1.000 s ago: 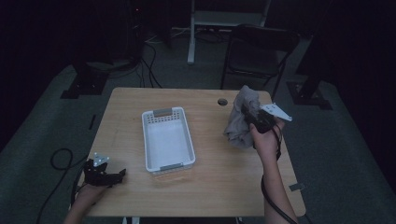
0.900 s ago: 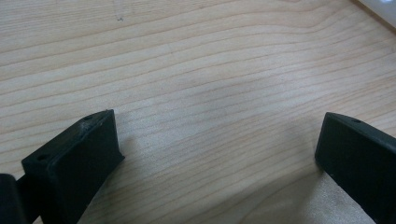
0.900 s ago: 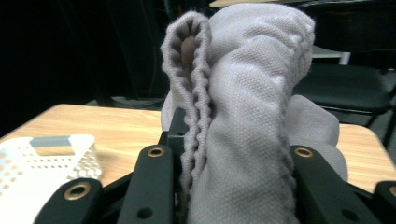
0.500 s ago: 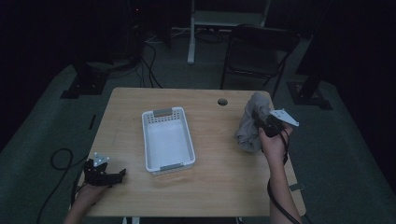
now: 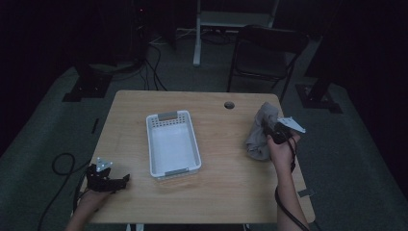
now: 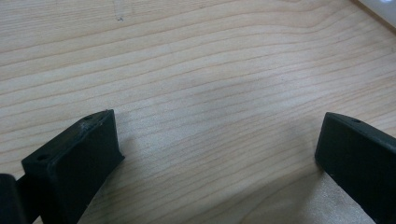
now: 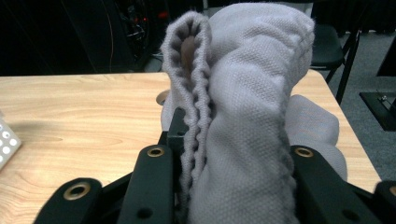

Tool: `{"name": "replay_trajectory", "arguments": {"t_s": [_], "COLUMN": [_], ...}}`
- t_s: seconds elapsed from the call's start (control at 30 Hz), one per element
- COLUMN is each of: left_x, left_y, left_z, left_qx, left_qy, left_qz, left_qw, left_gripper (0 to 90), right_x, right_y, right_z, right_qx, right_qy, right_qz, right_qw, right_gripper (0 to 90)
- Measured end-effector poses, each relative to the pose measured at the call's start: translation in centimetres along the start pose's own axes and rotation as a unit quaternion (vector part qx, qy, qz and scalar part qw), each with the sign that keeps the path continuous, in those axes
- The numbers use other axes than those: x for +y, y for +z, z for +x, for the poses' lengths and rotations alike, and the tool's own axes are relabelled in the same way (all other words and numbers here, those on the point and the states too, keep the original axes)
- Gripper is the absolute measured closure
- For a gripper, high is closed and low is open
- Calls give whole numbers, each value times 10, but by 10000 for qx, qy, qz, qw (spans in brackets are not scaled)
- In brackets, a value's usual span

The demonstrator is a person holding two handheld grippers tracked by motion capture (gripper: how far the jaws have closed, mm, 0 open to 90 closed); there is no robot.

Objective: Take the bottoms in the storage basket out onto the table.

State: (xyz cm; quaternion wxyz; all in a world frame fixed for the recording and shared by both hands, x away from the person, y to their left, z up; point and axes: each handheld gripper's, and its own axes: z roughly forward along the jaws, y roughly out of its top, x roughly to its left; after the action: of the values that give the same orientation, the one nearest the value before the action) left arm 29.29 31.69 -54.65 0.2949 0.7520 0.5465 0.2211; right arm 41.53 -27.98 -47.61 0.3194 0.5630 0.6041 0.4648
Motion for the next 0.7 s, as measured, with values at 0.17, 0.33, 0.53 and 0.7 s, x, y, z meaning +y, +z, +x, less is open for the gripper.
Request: {"name": "replay_trajectory", "arguments": {"t_s": [0.17, 0.33, 0.53, 0.7], "left_x": [0, 0, 0, 0], "left_y": [0, 0, 0, 0], "left_z": [0, 0, 0, 0], "left_qx": [0, 1, 1, 1], "left_qy": [1, 1, 2, 2], "left_qz": [1, 1, 1, 1], "left_qw": [10000, 10000, 10000, 10000], "left_gripper": [4, 4, 4, 4], "right_x": [-12, -27, -40, -48], "right_y": [9, 17, 24, 29], "right_z": [-3, -3, -4, -7], "right_qx": [-41, -64, -105, -171], "right_qy": [-10, 30, 75, 95], "right_qz": [218, 371, 538, 639], "right_qw": [9998, 9993, 9985, 9978], "right_gripper": [664, 663, 661, 657]}}
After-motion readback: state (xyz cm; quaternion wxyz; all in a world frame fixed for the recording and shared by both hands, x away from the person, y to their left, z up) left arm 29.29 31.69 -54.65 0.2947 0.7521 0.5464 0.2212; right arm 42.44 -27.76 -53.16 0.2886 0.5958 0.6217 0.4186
